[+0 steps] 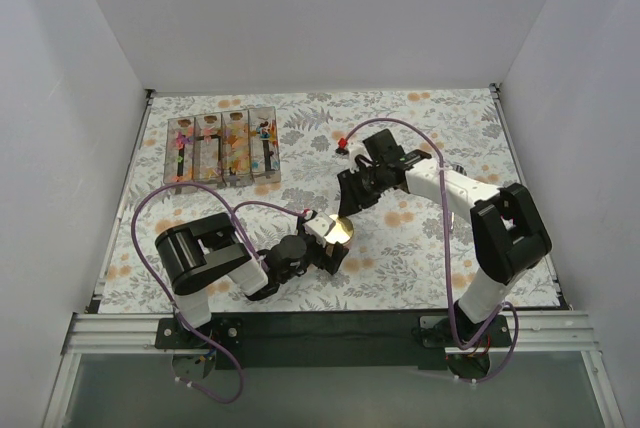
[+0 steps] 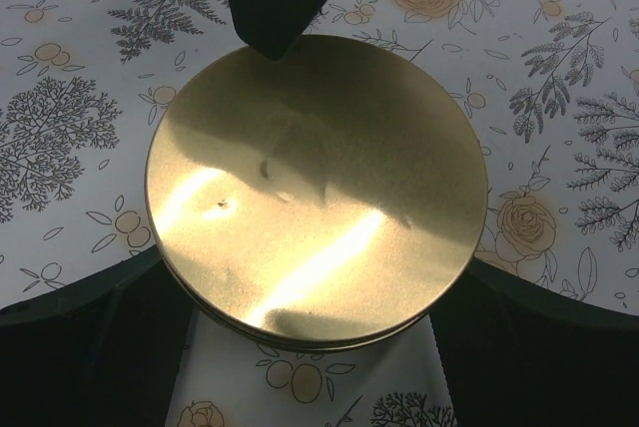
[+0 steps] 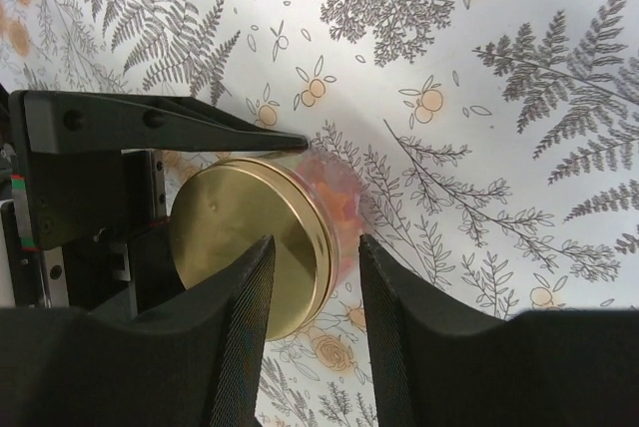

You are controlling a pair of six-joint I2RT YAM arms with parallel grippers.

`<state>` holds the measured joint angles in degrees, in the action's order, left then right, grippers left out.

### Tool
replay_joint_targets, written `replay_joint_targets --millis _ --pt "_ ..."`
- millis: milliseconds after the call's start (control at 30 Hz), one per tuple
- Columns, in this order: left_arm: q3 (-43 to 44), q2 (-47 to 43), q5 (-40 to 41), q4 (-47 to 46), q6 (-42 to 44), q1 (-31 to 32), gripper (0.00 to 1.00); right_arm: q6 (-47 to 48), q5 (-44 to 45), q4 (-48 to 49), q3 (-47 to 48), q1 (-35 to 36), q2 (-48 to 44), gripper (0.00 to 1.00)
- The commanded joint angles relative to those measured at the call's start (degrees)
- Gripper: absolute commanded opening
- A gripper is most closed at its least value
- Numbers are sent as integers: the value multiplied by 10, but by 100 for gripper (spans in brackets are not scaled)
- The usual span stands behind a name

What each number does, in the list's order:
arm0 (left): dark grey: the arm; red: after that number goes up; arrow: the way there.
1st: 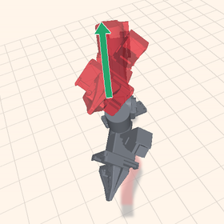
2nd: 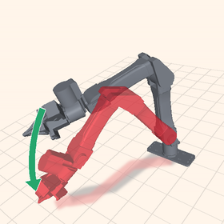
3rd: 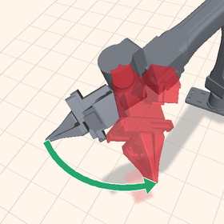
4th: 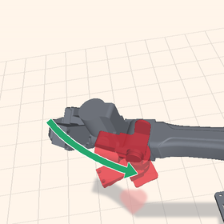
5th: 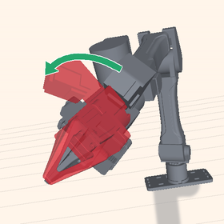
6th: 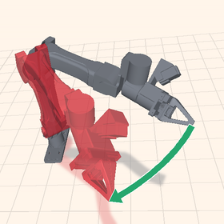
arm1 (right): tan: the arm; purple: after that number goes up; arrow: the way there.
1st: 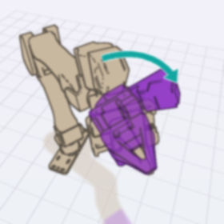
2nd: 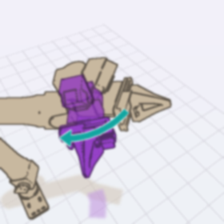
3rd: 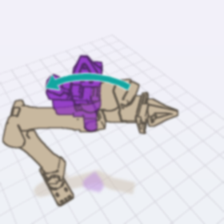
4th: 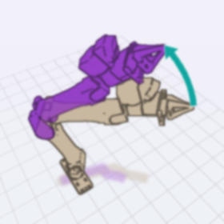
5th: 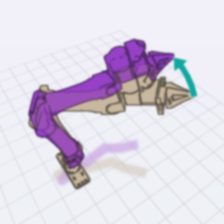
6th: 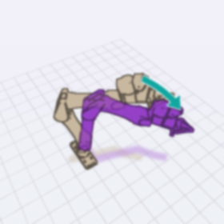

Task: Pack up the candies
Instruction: Screw the bottle lid onto the packing bottle.

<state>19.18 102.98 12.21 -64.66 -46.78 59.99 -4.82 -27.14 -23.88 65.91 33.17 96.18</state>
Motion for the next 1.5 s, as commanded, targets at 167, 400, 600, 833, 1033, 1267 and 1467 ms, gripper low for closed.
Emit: replay_joint_targets --millis 167,400,600,833,1033,1267,1467 --pt "5 10 -9 87 -12 -2 82 18 -25 -10 -10 30 -12 40" --pt "14 13 -8 97 -12 -2 82 -11 49 -10 -76 51 -54 26" --pt "16 13 -5 104 -16 -2 82 -89 101 10 -152 97 -127 23" --pt "10 16 -7 98 -23 -2 82 -152 96 51 -209 129 -190 24" --pt "-2 12 -9 95 -28 -2 82 -122 104 37 -190 70 -217 27" --pt "0 11 -12 96 -30 -2 82 -27 46 19 -75 17 -128 39" --pt "4 15 -12 101 -30 -2 82 28 6 -1 24 17 -20 41"
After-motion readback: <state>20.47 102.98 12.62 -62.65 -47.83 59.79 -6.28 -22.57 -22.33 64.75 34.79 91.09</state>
